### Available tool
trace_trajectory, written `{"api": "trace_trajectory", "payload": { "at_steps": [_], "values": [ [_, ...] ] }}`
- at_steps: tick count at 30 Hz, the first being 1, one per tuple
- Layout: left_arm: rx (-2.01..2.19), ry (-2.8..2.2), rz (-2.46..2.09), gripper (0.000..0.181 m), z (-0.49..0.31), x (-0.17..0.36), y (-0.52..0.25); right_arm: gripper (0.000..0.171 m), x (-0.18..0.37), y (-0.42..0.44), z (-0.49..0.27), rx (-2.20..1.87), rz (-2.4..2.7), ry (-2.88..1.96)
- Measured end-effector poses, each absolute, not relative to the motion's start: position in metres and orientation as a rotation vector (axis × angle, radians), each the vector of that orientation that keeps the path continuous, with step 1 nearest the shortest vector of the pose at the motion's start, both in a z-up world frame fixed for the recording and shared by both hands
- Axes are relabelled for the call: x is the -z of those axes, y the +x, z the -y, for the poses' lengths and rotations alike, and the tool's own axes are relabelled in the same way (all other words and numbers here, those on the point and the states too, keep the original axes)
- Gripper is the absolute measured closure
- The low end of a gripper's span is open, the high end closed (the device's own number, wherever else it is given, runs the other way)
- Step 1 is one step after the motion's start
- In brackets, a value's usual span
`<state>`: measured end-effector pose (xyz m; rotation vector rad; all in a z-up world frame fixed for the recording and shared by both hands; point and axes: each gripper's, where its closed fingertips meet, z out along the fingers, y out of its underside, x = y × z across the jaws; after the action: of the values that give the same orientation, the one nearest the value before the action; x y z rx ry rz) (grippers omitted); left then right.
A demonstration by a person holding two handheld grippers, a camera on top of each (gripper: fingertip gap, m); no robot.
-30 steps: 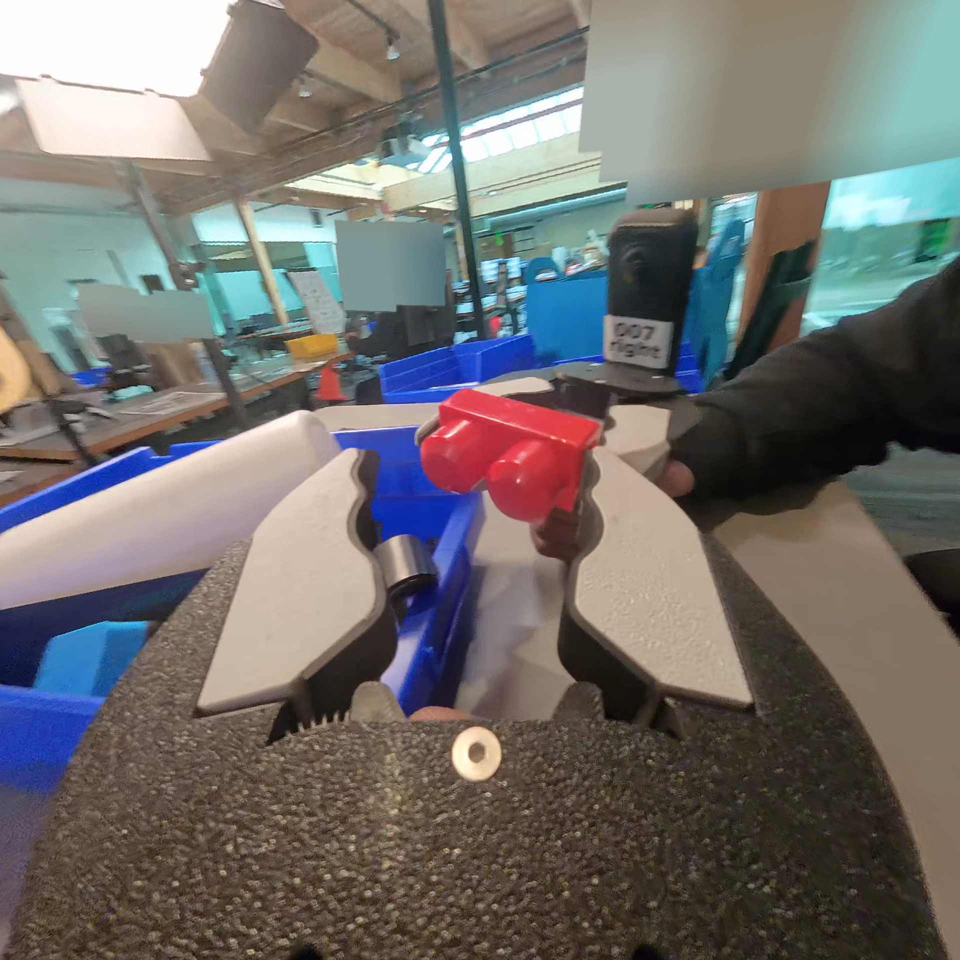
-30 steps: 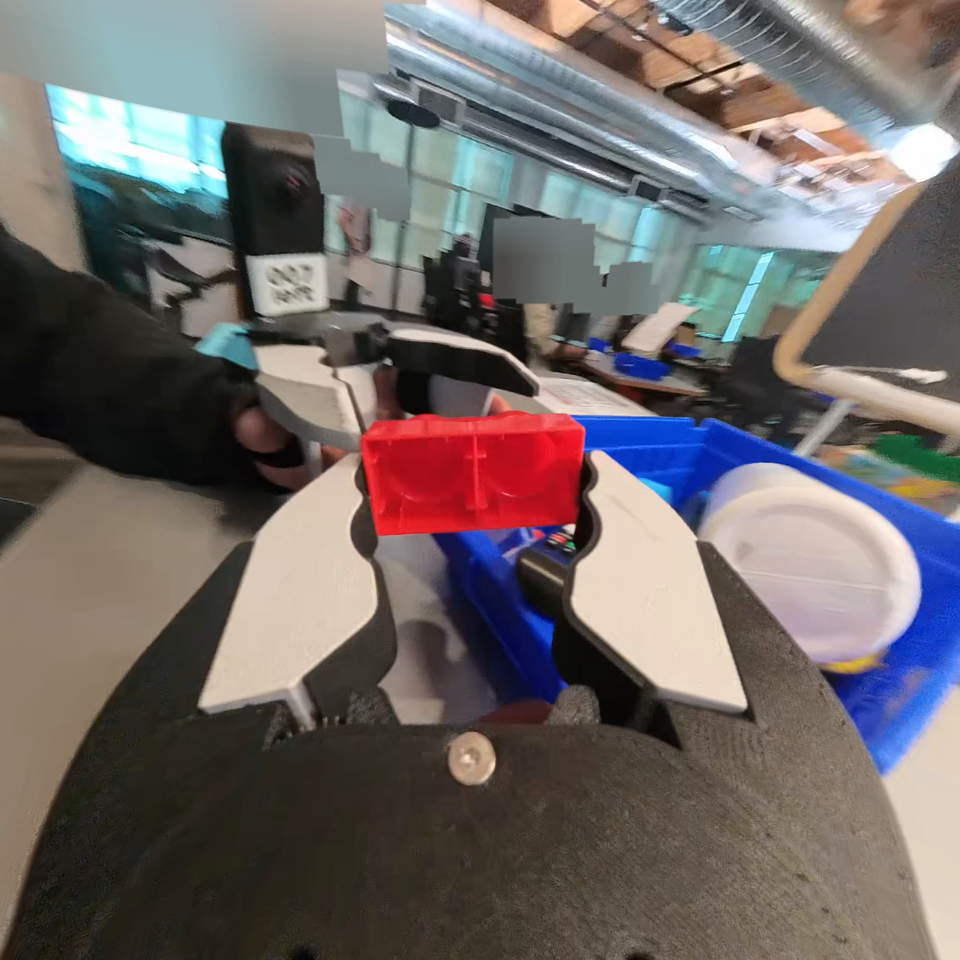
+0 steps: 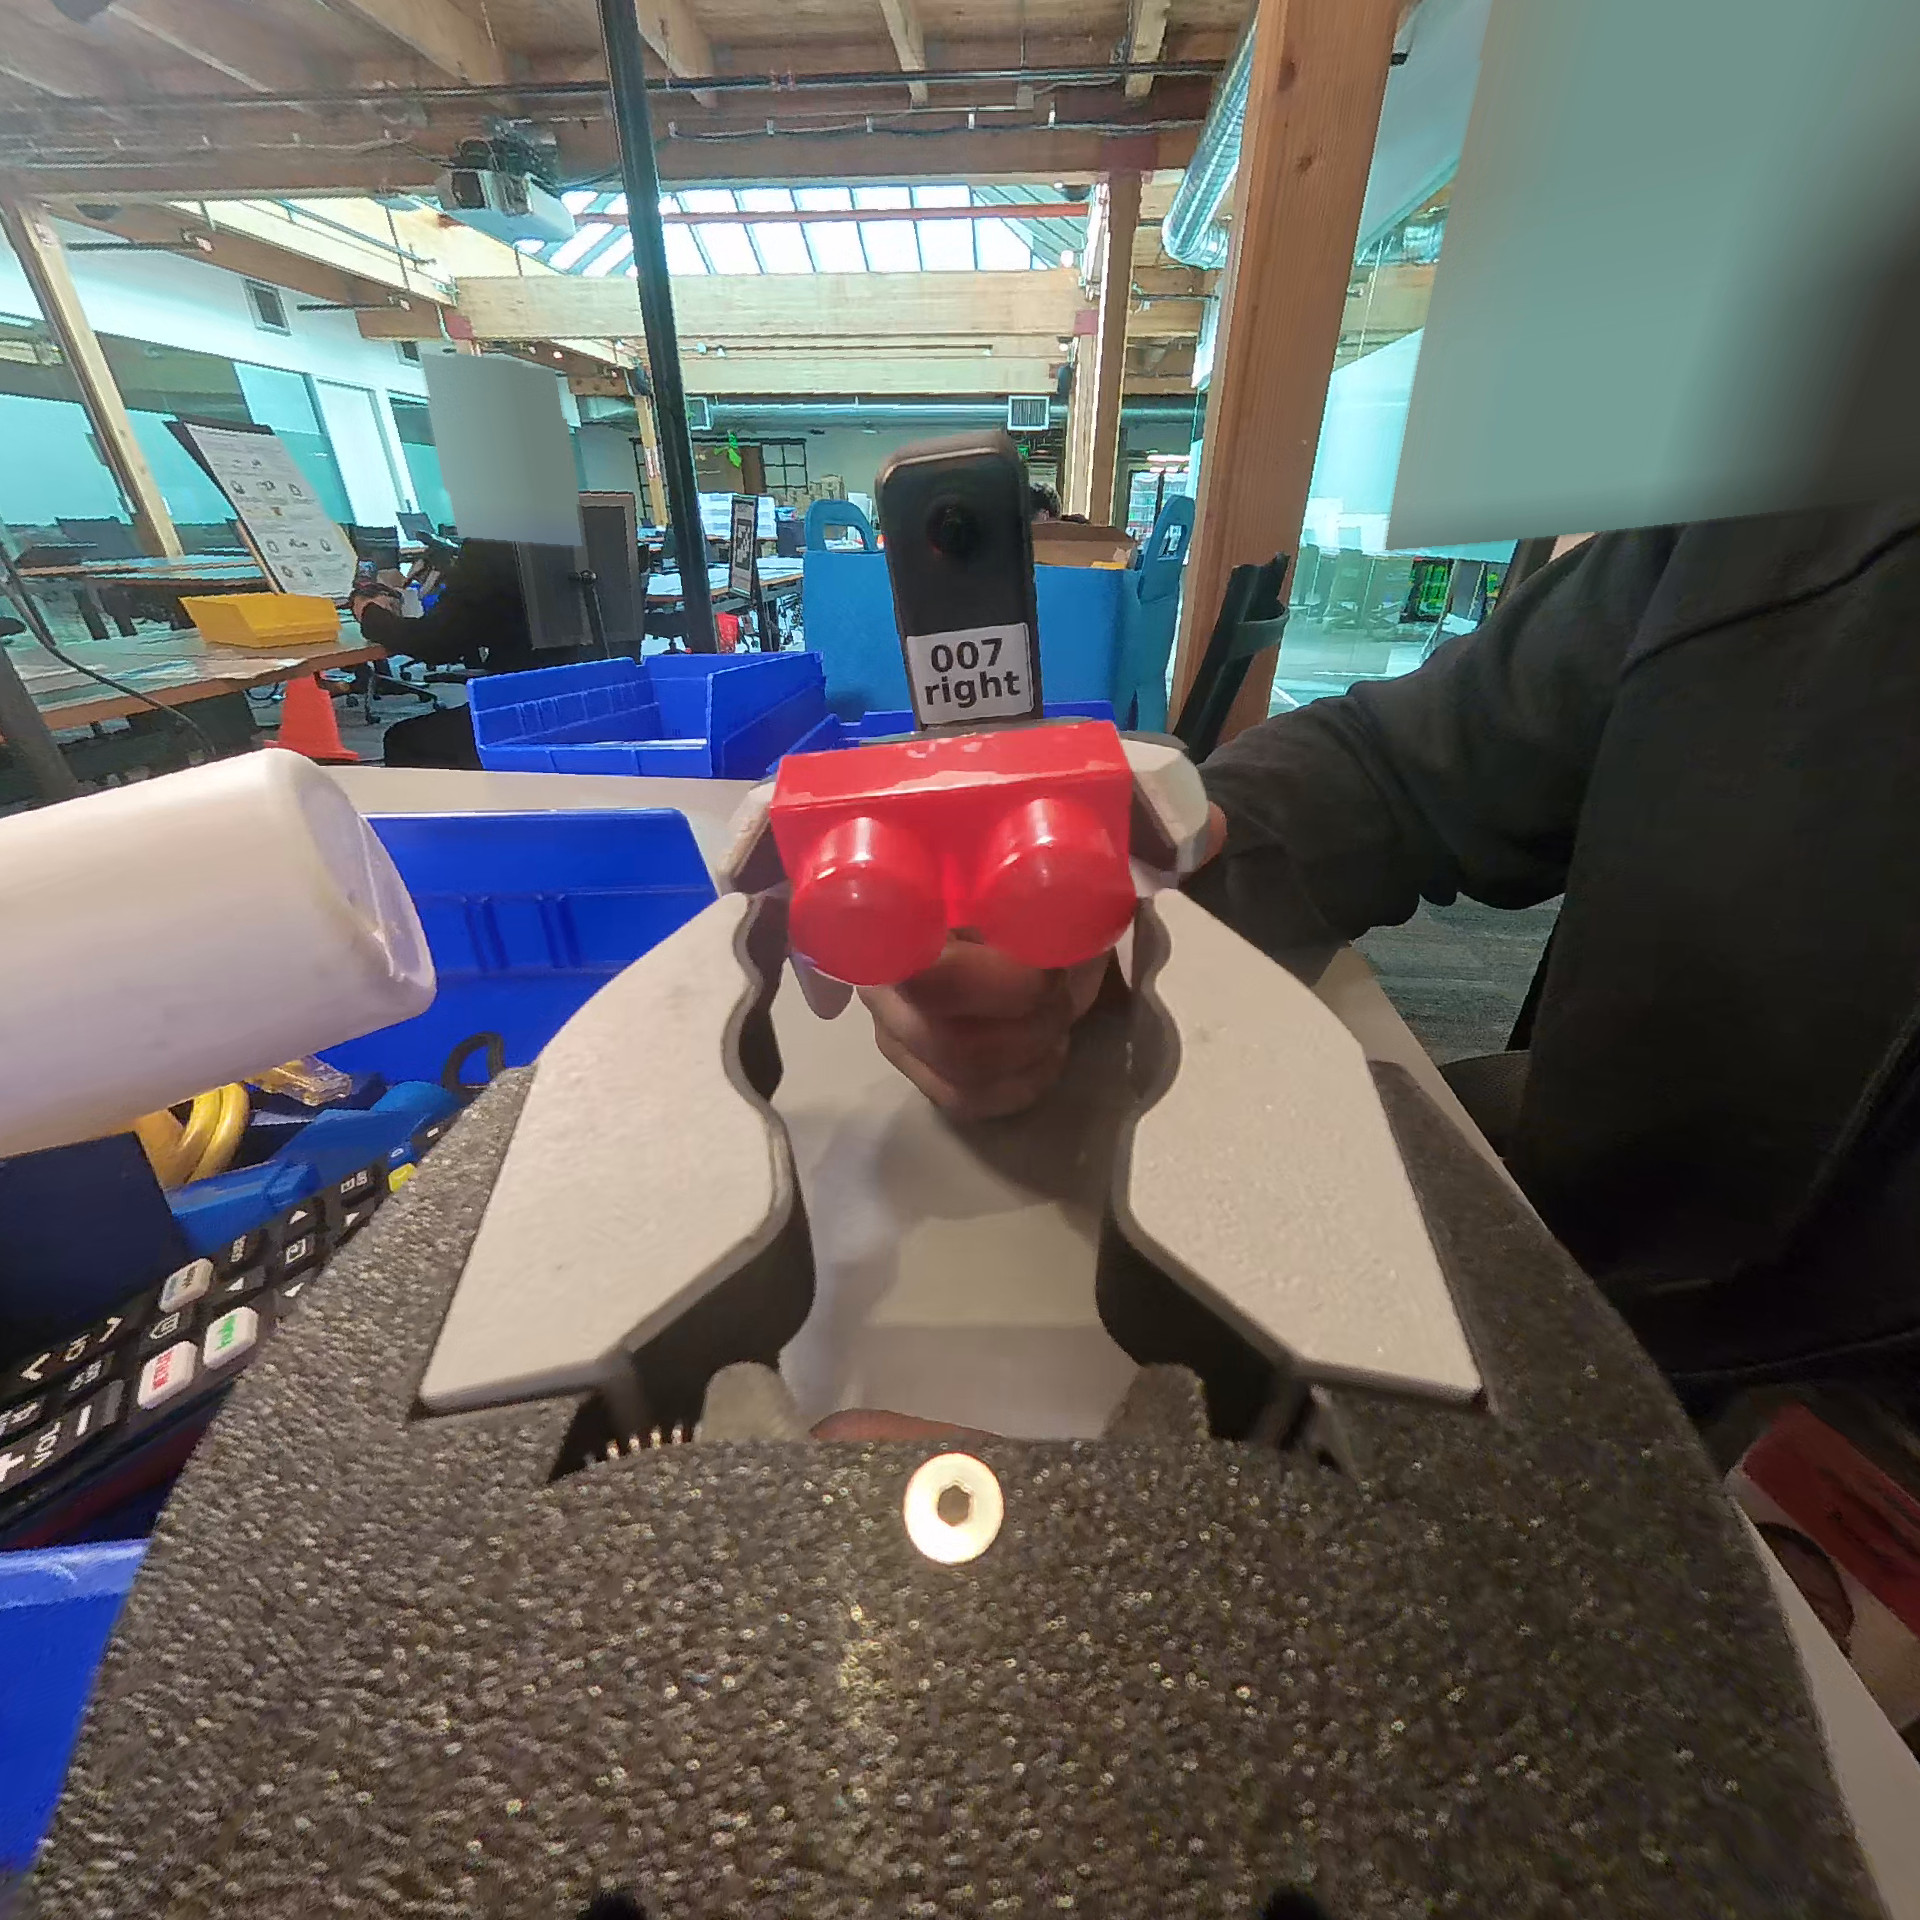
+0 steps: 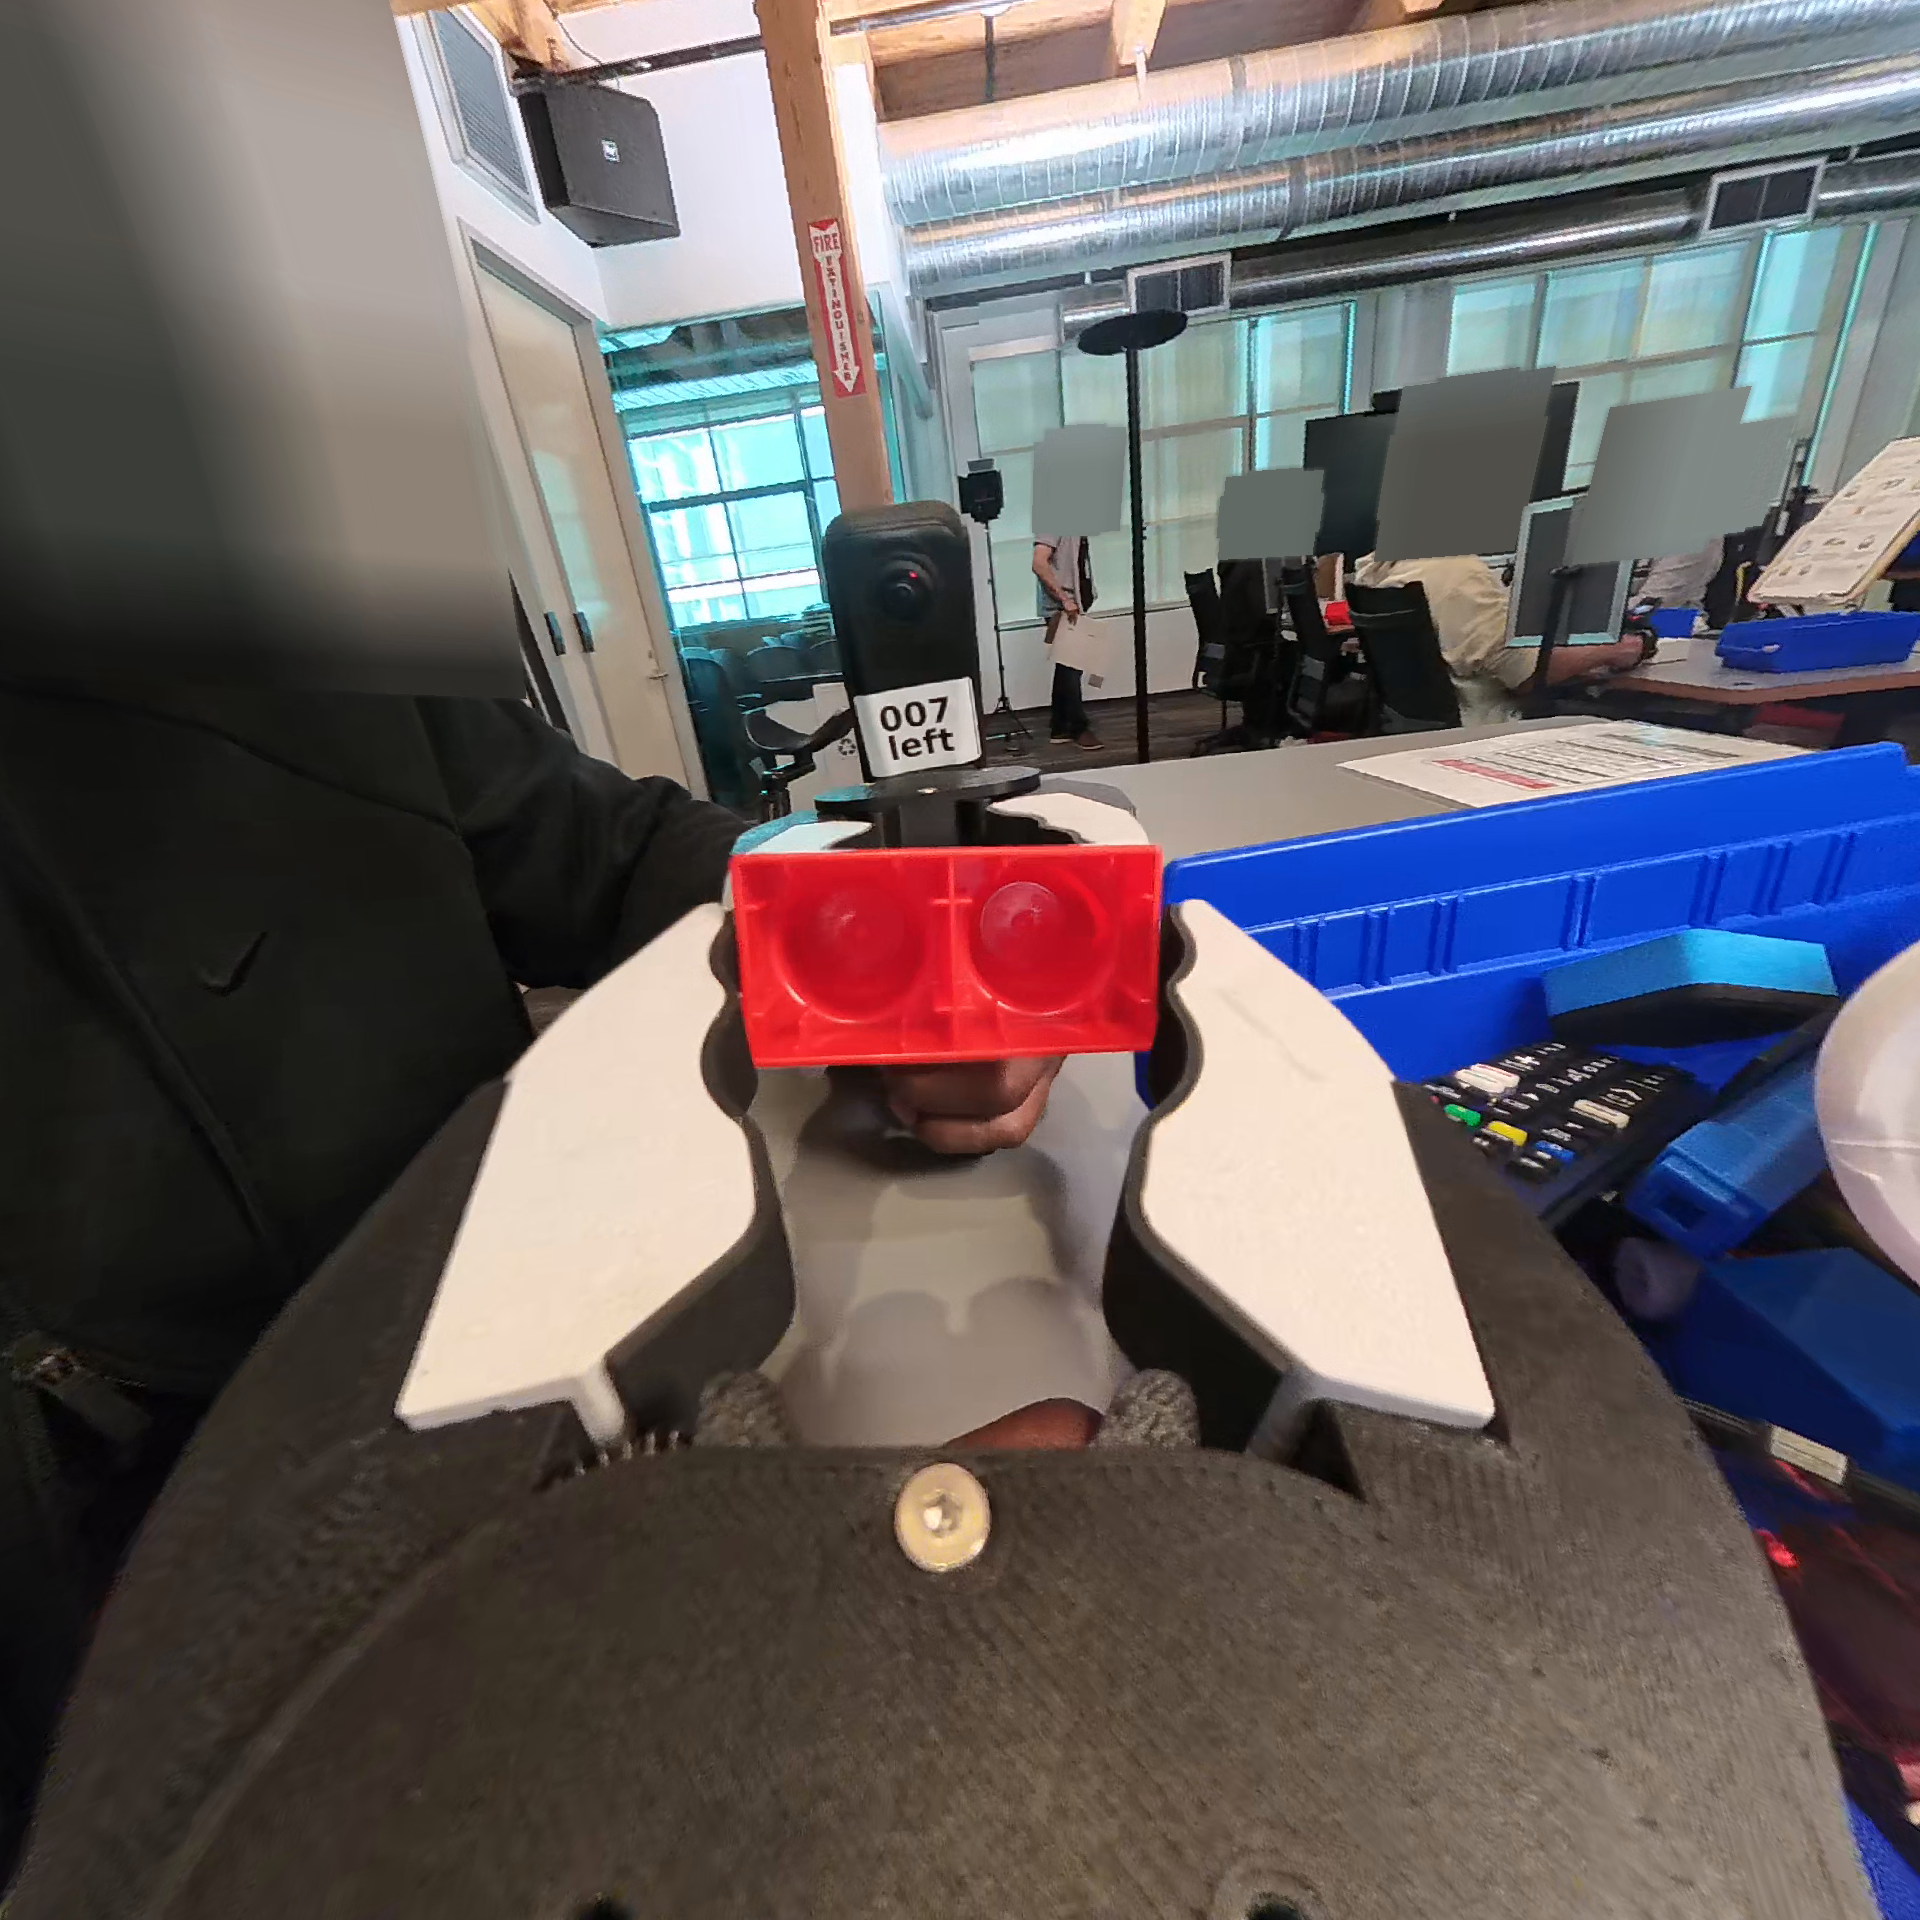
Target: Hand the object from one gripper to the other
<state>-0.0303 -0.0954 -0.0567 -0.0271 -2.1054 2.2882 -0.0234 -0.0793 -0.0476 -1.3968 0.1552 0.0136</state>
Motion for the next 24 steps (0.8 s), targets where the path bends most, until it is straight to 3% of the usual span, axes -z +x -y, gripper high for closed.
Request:
{"api": "trace_trajectory", "payload": {
  "at_steps": [15, 24],
  "values": [
    [-2.257, 0.024, 2.189, 0.116, 0.098, 0.062, -0.025, 0.096, 0.05, -0.018, 0.077, 0.059, -0.185, -1.423],
    [-2.213, 0.236, 2.3, 0.117, 0.094, 0.072, 0.0, 0.103, 0.047, -0.005, 0.093, 0.591, -0.017, -1.483]
  ]
}}
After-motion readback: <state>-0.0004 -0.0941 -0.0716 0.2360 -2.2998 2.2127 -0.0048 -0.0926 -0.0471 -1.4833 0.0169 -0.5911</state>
